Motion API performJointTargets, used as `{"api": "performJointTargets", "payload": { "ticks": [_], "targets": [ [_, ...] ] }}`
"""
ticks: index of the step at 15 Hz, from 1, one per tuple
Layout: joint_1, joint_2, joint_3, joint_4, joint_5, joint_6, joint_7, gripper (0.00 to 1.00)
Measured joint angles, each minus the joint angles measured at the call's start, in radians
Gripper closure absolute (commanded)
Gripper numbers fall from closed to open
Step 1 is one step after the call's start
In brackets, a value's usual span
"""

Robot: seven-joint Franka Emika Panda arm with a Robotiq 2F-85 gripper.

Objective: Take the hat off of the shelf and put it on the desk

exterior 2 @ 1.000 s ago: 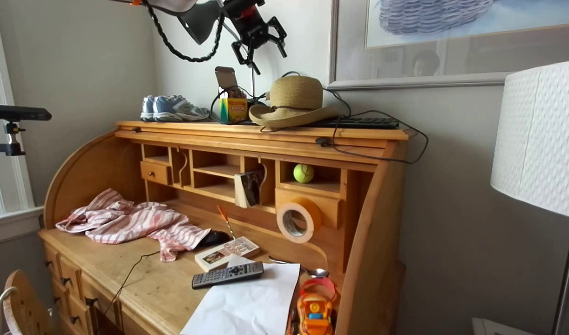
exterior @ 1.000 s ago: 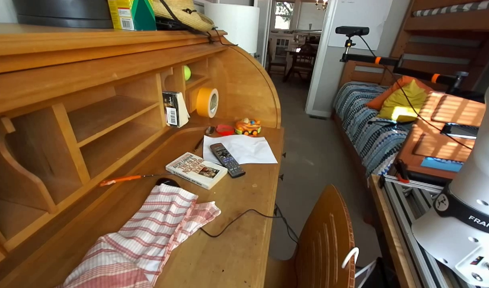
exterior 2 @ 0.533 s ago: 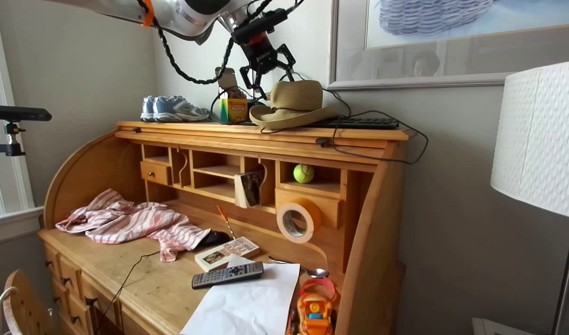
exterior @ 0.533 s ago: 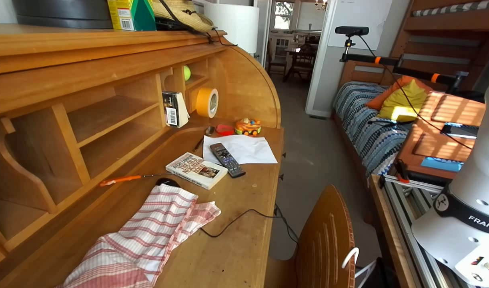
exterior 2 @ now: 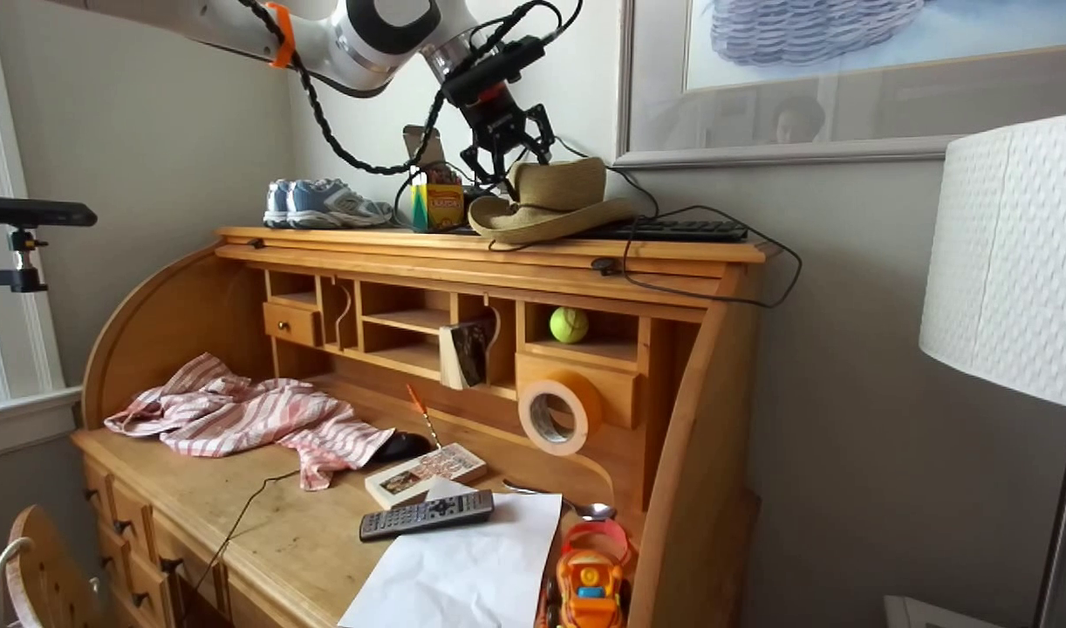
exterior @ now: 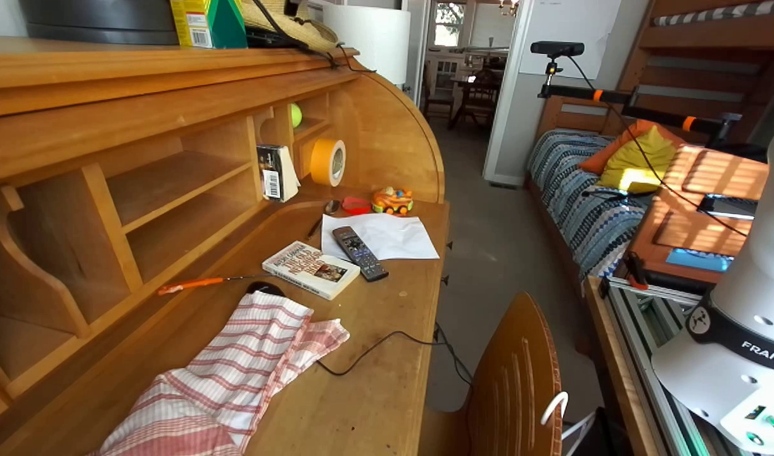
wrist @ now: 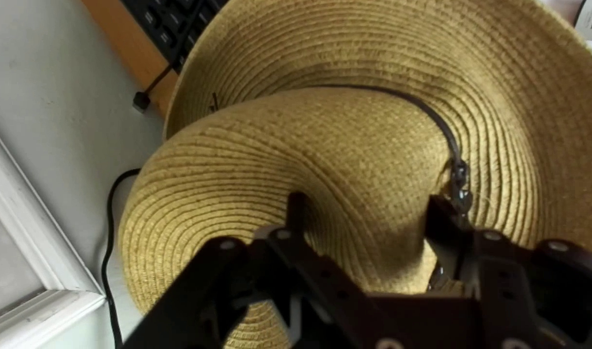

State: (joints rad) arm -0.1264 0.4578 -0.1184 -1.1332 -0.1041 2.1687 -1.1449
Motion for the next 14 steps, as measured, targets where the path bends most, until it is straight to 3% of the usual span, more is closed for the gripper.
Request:
{"api": "performJointTargets", "payload": {
  "ticks": [5, 14],
  "targets": [
    [0.0, -0.01, -0.012, -0.002, -0.004, 0.046, -0.001, 0.99],
    [0.005, -0.066, -0.021, -0.006, -0.004, 0.123, -0.001, 0.98]
  ]
}}
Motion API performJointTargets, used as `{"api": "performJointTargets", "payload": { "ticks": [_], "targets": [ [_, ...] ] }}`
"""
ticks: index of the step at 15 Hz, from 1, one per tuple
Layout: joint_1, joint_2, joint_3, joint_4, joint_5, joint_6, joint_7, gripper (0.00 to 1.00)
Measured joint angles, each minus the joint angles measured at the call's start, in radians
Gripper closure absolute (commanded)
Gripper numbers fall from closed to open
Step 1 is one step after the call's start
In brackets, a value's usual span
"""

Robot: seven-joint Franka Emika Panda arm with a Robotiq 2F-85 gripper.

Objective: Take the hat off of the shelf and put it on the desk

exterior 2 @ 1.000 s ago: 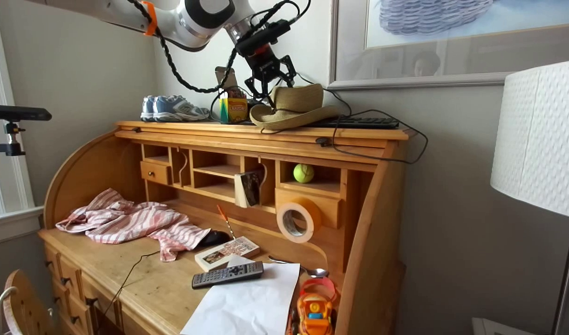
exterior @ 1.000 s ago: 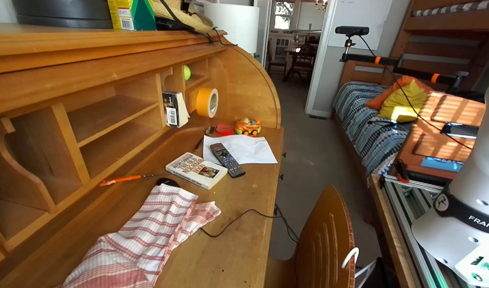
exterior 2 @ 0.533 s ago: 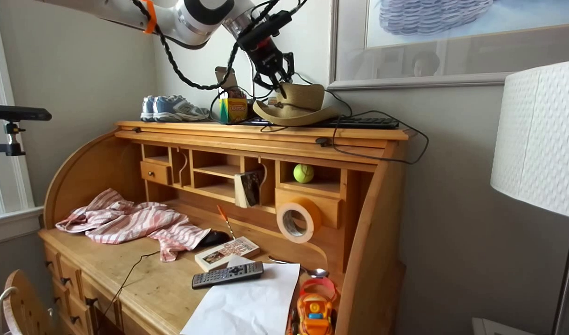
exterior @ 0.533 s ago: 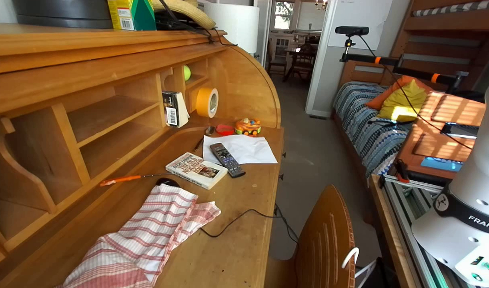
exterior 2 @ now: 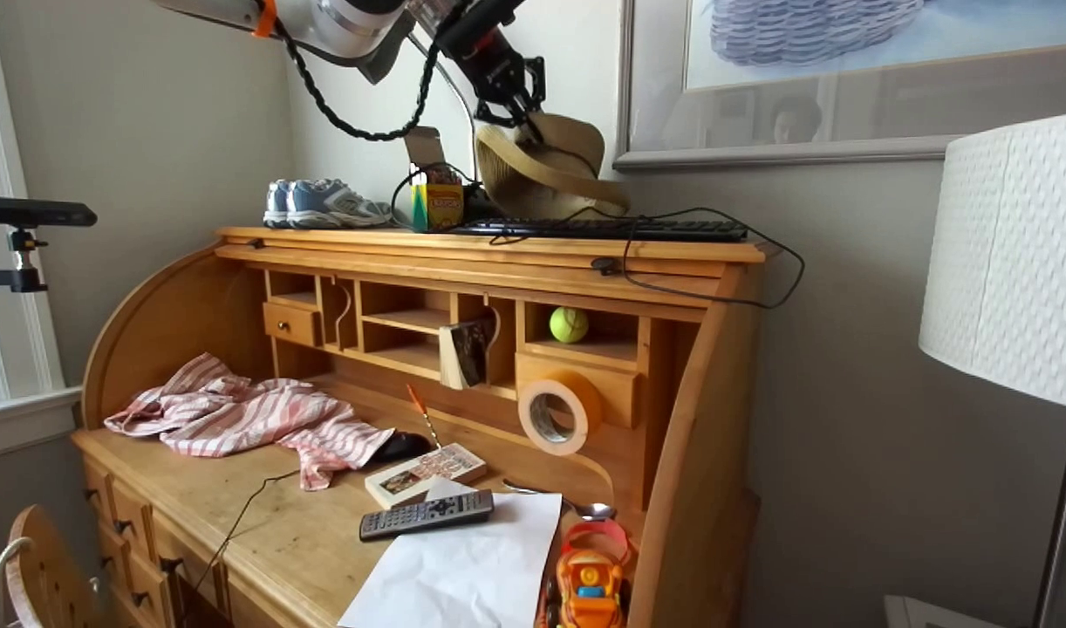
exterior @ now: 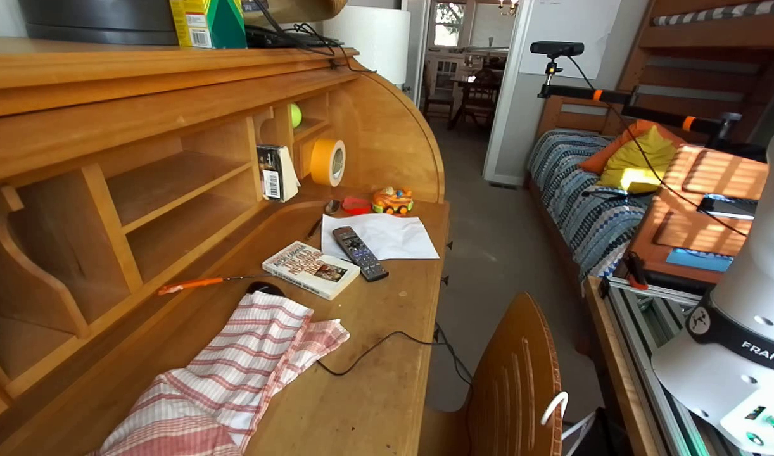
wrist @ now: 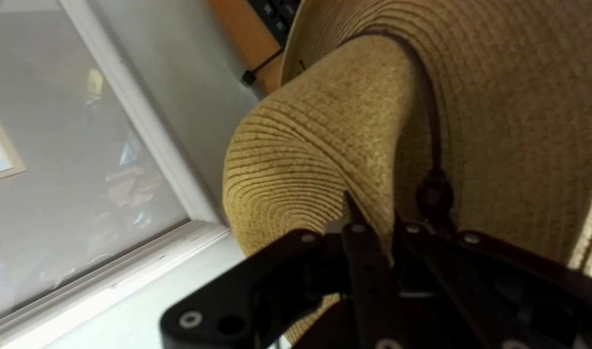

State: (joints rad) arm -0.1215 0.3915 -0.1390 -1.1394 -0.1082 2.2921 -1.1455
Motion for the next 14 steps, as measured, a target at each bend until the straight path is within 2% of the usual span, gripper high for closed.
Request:
{"api": "performJointTargets", "payload": {
  "ticks": [8, 14],
  "targets": [
    [0.009, -0.124, -0.001, -0.019, -0.002, 0.105, 0.007, 0.98],
    [0.007, -0.234, -0.049, -0.108, -0.06, 0.156, 0.126, 0.98]
  ]
}}
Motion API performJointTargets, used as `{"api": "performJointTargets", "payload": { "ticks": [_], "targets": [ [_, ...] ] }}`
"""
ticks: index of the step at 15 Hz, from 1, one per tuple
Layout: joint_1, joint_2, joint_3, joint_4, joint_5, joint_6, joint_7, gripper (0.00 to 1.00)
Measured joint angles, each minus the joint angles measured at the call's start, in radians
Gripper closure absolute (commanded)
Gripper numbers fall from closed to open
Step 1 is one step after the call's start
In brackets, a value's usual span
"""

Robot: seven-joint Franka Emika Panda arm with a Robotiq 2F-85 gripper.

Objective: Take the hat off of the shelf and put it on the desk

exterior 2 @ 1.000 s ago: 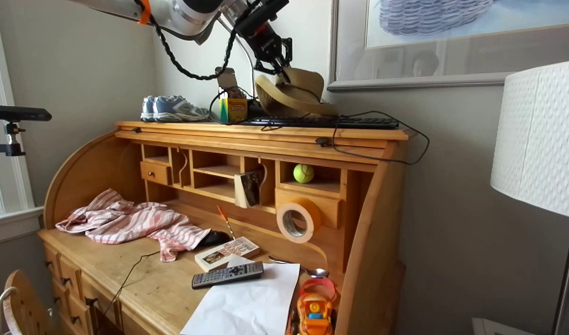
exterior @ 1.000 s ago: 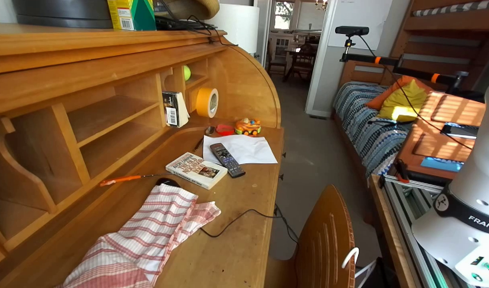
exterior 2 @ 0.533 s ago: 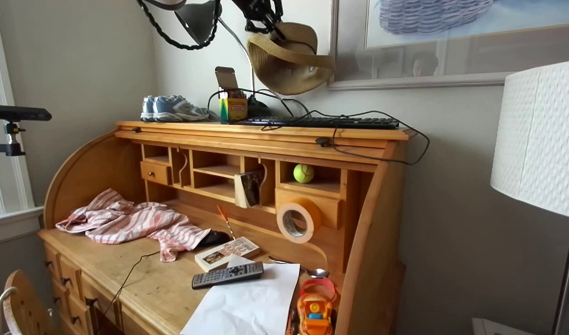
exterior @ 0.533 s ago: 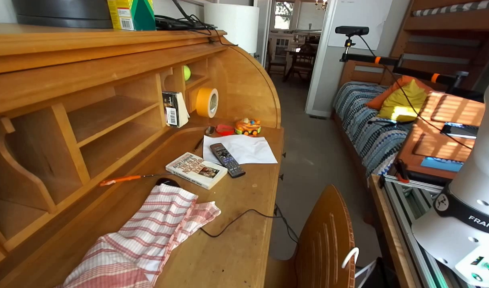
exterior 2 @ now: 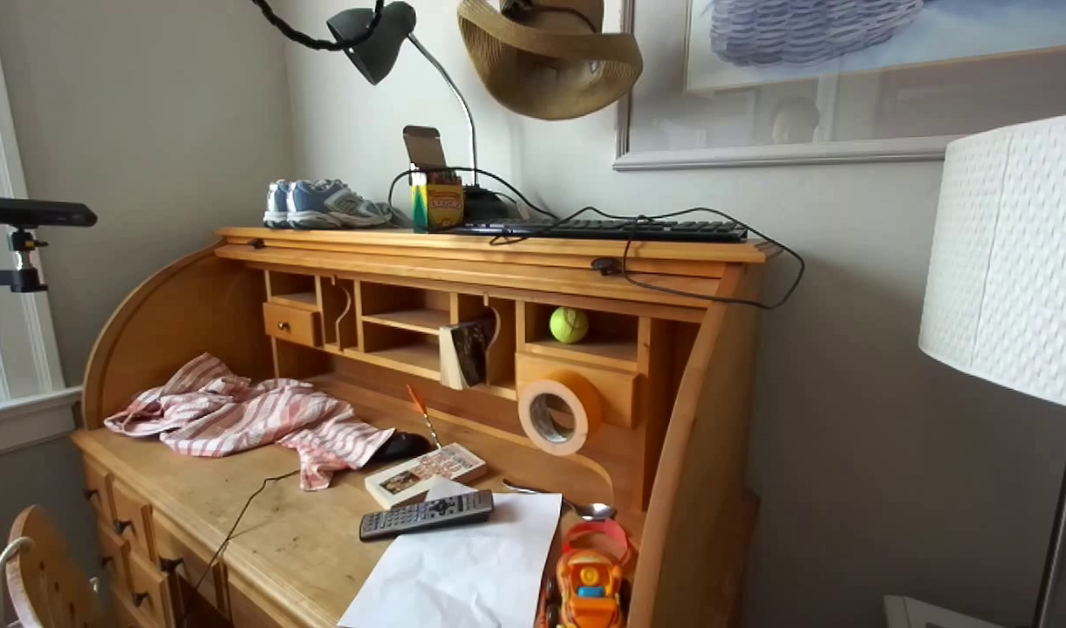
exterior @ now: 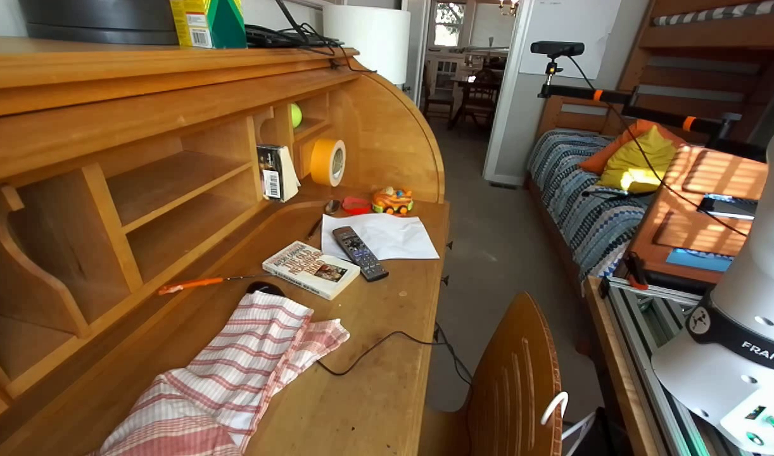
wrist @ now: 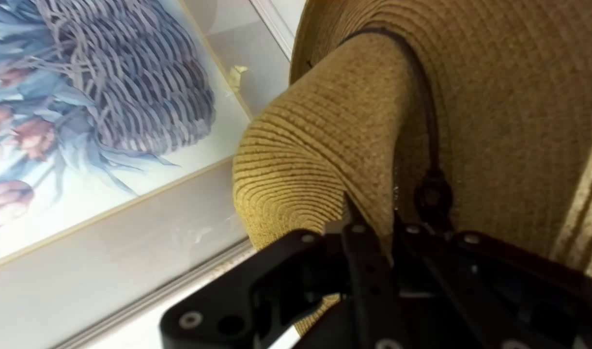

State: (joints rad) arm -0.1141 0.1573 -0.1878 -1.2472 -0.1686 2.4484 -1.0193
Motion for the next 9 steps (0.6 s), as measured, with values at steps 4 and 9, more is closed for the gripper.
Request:
{"api": "performJointTargets", "payload": {
  "ticks": [4, 9],
  "targets": [
    [-0.001, -0.118, -0.03, -0.12, -0.094, 0.042, 0.109, 0.98],
    [-0.004, -0.3, -0.029, -0.344, -0.196, 0.023, 0.169, 0.98]
  ]
}}
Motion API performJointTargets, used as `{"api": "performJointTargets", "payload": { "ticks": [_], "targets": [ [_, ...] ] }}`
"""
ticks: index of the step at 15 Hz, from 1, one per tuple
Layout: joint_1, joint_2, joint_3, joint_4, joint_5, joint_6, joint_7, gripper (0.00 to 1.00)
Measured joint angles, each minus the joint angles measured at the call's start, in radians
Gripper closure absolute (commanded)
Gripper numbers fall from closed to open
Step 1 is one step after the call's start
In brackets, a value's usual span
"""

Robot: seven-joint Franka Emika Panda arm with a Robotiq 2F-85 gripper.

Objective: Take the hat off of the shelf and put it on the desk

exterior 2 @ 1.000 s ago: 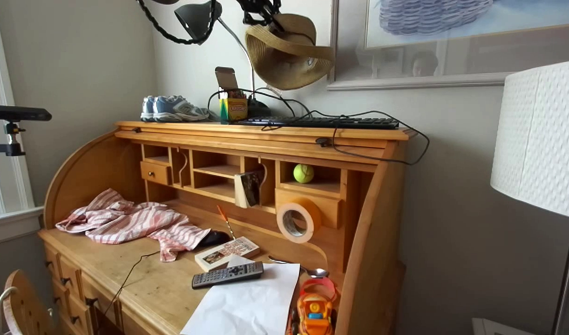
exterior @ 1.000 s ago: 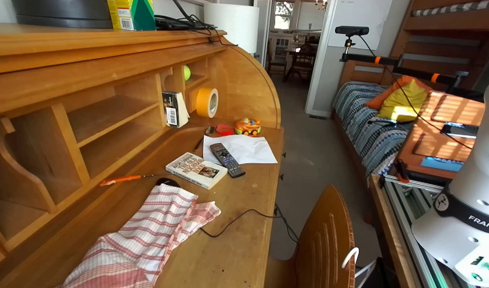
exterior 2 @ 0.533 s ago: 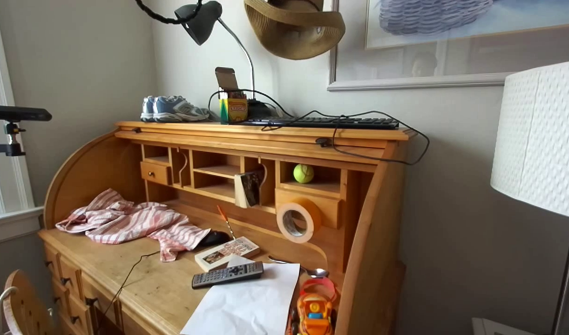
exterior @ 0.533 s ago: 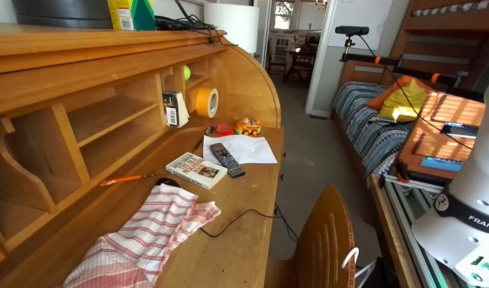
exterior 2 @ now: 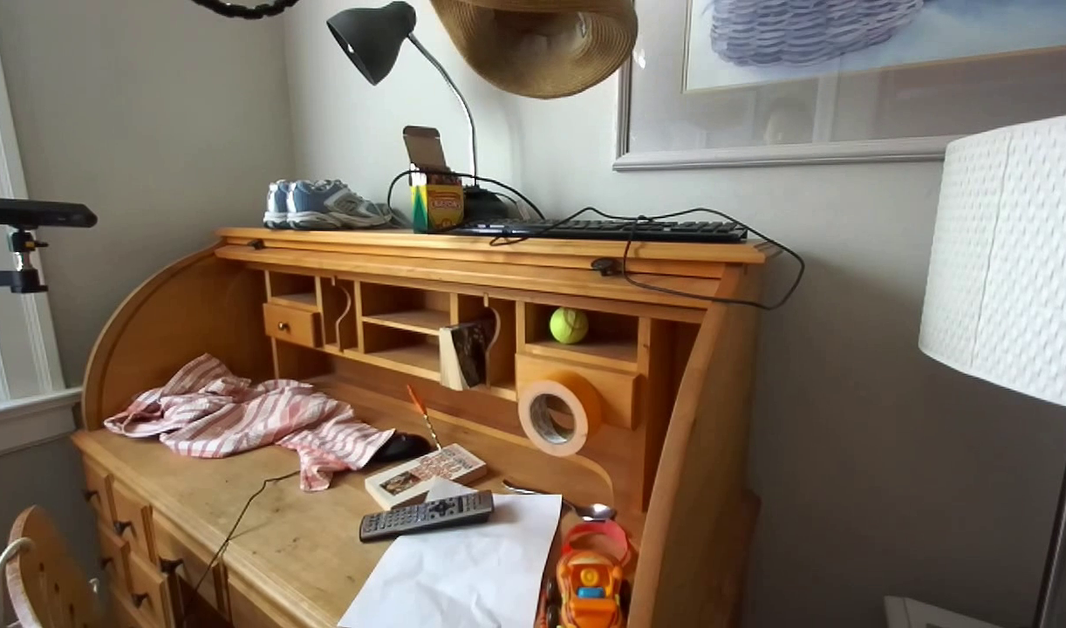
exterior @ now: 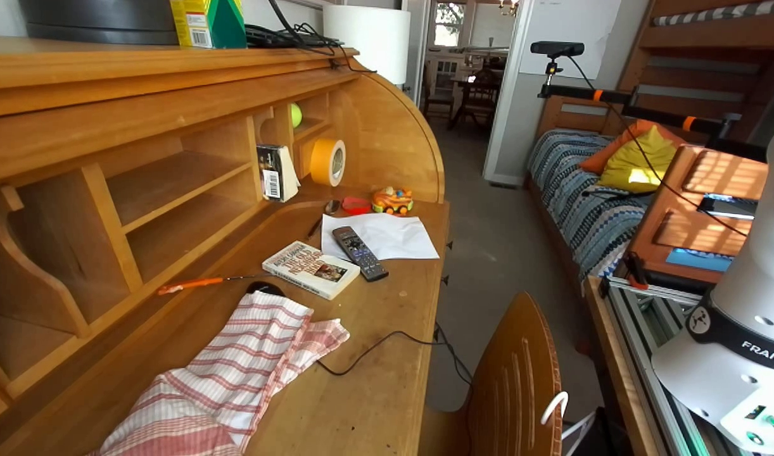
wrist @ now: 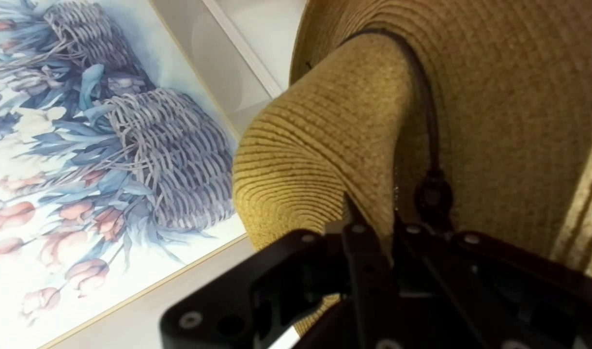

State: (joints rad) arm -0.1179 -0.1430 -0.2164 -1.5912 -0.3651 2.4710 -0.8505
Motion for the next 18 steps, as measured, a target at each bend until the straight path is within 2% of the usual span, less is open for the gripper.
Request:
{"api": "performJointTargets", "payload": {
  "ticks": [3, 6, 10, 14, 18],
  "targets": [
    [-0.008, -0.128, 0.024, -0.159, -0.053, -0.083, 0.011, 0.98],
    [-0.023, -0.252, 0.06, -0.312, -0.1, -0.214, 0.037, 0.98],
    [-0.013, -0.36, 0.074, -0.477, -0.074, -0.369, 0.046, 0.98],
    [0.038, -0.334, 0.031, -0.577, 0.039, -0.426, 0.025, 0.98],
    [-0.003, -0.198, -0.045, -0.609, -0.002, -0.428, 0.011, 0.98]
  ]
}}
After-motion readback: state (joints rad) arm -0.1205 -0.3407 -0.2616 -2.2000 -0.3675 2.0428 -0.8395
